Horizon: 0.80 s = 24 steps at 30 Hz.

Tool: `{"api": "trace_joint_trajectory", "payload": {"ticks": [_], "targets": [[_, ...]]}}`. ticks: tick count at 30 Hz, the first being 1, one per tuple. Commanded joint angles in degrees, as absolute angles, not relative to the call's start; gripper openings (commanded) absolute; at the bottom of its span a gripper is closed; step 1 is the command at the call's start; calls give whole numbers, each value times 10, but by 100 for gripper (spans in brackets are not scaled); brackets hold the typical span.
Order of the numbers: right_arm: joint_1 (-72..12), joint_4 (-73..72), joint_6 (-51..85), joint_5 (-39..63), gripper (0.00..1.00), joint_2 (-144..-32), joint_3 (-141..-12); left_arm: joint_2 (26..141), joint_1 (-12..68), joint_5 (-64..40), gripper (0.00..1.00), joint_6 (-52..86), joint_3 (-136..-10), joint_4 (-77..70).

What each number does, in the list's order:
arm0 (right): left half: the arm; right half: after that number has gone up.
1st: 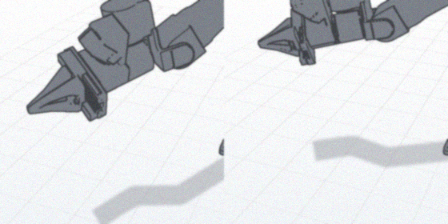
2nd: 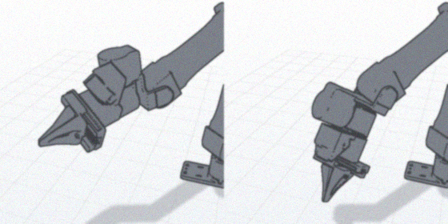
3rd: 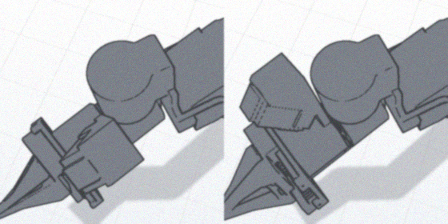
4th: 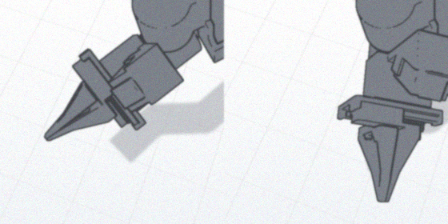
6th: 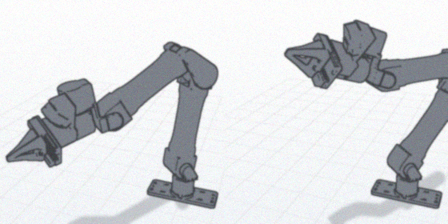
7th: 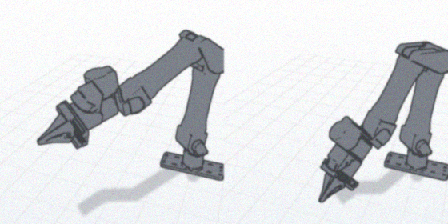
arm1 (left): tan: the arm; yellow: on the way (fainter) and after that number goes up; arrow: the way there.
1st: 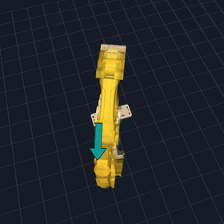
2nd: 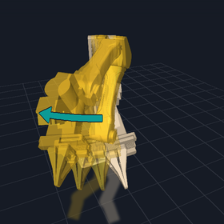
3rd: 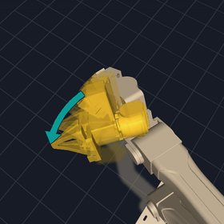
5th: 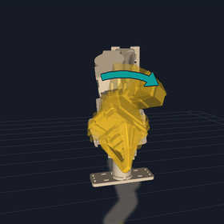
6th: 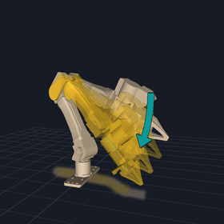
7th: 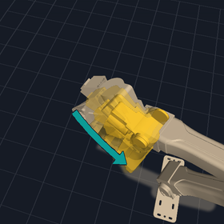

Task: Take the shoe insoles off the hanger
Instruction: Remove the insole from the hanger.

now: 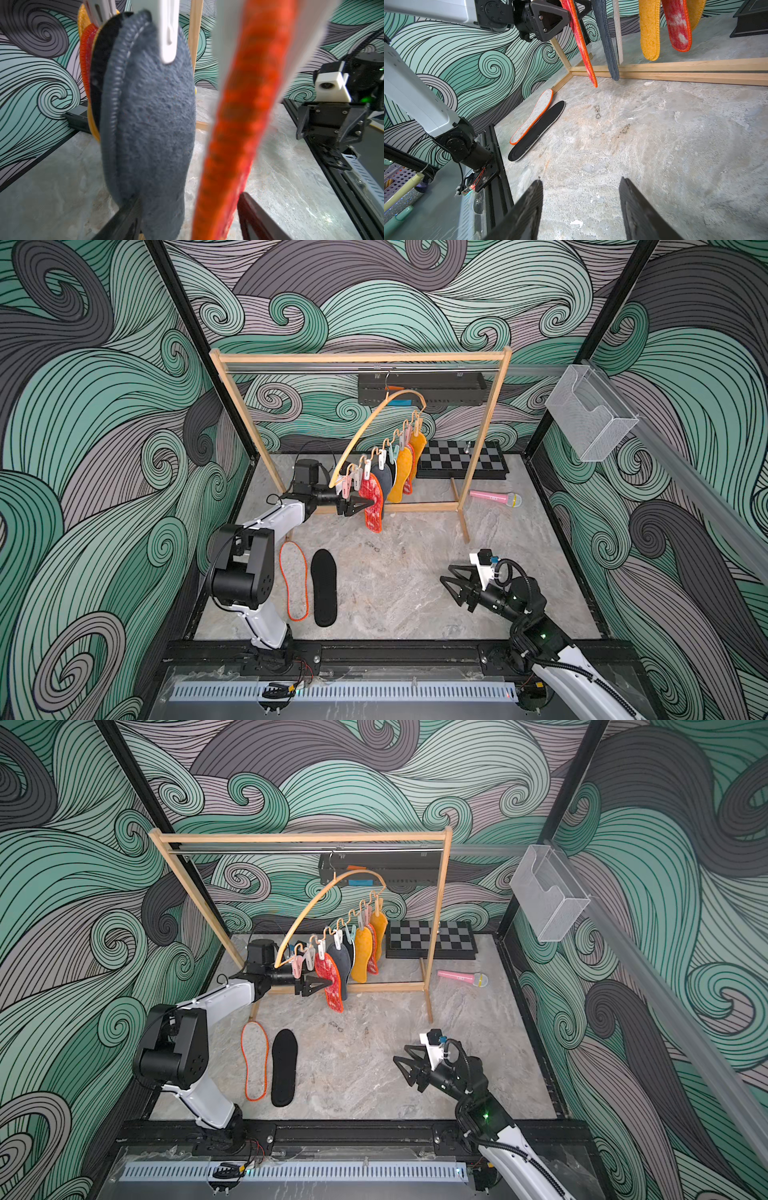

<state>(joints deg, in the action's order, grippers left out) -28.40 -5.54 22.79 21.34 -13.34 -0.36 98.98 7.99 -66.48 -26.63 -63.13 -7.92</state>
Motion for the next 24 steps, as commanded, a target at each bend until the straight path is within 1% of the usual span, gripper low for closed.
{"api": "trace_joint_trajectory", "payload": {"ticks": [1,3,4,12,15,16,18,21,24], "targets": [[-290,-77,230,210,60,-139,8,992,78,-733,71,-299,-644,-41],[-292,-80,231,206,60,-142,8,992,85,-743,69,-311,-647,-23],[-293,-82,230,205,60,-145,9,993,88,-745,67,-325,-653,-1],[-296,-87,226,200,60,-149,9,1012,107,-761,38,-352,-680,66],[-296,-88,225,196,60,-148,9,1010,109,-762,18,-361,-686,89],[-297,-92,224,196,60,-150,9,1010,109,-763,14,-367,-689,101],[-301,-106,223,206,61,-159,10,1006,109,-769,12,-391,-695,133],[-310,-135,218,209,61,-184,10,1000,108,-783,2,-393,-696,139],[-317,-154,211,196,61,-213,-14,1003,109,-780,0,-394,-699,141]]}}
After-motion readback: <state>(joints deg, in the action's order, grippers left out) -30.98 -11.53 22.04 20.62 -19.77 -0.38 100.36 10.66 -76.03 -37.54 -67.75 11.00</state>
